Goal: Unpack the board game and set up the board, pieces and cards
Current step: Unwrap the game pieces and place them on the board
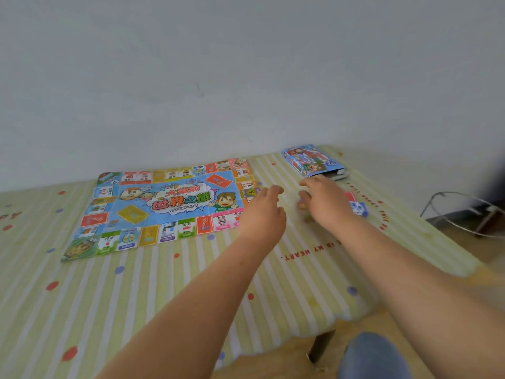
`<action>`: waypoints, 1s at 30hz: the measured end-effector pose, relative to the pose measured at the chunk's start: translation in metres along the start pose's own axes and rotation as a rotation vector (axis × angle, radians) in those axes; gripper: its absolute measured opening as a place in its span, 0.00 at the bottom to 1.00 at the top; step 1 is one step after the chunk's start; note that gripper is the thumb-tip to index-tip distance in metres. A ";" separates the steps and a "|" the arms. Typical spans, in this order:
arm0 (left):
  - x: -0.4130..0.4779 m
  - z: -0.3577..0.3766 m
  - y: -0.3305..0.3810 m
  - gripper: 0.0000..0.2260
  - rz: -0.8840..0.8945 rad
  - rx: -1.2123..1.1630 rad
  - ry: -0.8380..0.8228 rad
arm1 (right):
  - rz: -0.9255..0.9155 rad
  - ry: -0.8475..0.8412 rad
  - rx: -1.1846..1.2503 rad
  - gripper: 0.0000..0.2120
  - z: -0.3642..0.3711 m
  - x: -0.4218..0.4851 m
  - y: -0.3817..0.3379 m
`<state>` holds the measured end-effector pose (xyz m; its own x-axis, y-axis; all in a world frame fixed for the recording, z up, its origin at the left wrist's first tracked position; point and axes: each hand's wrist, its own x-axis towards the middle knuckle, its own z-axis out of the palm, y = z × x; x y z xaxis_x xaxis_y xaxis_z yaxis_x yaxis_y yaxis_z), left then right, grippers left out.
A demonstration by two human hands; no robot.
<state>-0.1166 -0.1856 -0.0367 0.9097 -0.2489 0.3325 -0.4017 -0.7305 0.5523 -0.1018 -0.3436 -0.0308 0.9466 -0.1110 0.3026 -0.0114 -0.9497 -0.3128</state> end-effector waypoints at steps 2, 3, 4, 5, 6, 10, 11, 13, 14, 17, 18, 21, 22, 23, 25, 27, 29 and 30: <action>-0.001 0.007 0.007 0.15 0.059 0.028 -0.019 | 0.036 -0.025 -0.065 0.17 -0.004 0.002 0.011; -0.002 0.010 0.009 0.14 0.093 0.044 -0.026 | 0.047 -0.033 -0.083 0.17 -0.005 0.003 0.016; -0.002 0.012 0.011 0.13 0.124 0.060 -0.034 | 0.051 -0.039 -0.094 0.17 -0.007 0.004 0.020; -0.001 0.015 0.012 0.12 0.148 0.081 -0.048 | 0.052 -0.047 -0.104 0.17 -0.008 0.006 0.023; -0.001 0.017 0.013 0.11 0.167 0.108 -0.063 | 0.050 -0.061 -0.122 0.16 -0.009 0.008 0.026; 0.002 0.020 0.014 0.11 0.220 0.210 -0.099 | 0.065 -0.187 -0.184 0.16 -0.011 0.013 0.030; 0.003 0.020 0.014 0.11 0.237 0.226 -0.093 | 0.075 -0.218 -0.189 0.16 -0.012 0.014 0.031; 0.006 0.020 0.013 0.11 0.275 0.261 -0.086 | 0.088 -0.251 -0.193 0.15 -0.011 0.014 0.032; 0.007 0.020 0.011 0.11 0.287 0.288 -0.084 | 0.090 -0.249 -0.195 0.15 -0.011 0.015 0.034; 0.013 0.019 0.006 0.11 0.255 0.370 -0.078 | 0.098 -0.218 -0.234 0.14 -0.011 0.017 0.035; 0.015 0.018 0.004 0.12 0.231 0.382 -0.084 | 0.112 -0.220 -0.246 0.15 -0.013 0.018 0.035; 0.019 0.015 0.000 0.15 0.154 0.334 -0.113 | 0.164 -0.234 -0.245 0.15 -0.017 0.018 0.033; 0.020 0.014 -0.001 0.16 0.125 0.297 -0.120 | 0.181 -0.230 -0.256 0.14 -0.018 0.018 0.032; 0.020 0.013 0.000 0.16 0.097 0.255 -0.124 | 0.196 -0.229 -0.275 0.12 -0.018 0.019 0.033; 0.016 0.013 0.002 0.15 0.058 0.174 -0.123 | 0.231 -0.245 -0.308 0.10 -0.016 0.020 0.034; 0.011 0.013 0.005 0.15 0.040 0.111 -0.105 | 0.273 -0.251 -0.299 0.11 -0.014 0.023 0.033; 0.006 0.014 0.007 0.15 0.038 0.078 -0.090 | 0.306 -0.233 -0.284 0.12 -0.013 0.025 0.032; 0.004 0.015 0.008 0.15 0.042 0.076 -0.089 | 0.313 -0.228 -0.286 0.13 -0.013 0.025 0.030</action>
<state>-0.1150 -0.2017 -0.0422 0.8994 -0.3330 0.2831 -0.4334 -0.7636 0.4786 -0.0826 -0.3789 -0.0206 0.9297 -0.3678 0.0187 -0.3649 -0.9269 -0.0878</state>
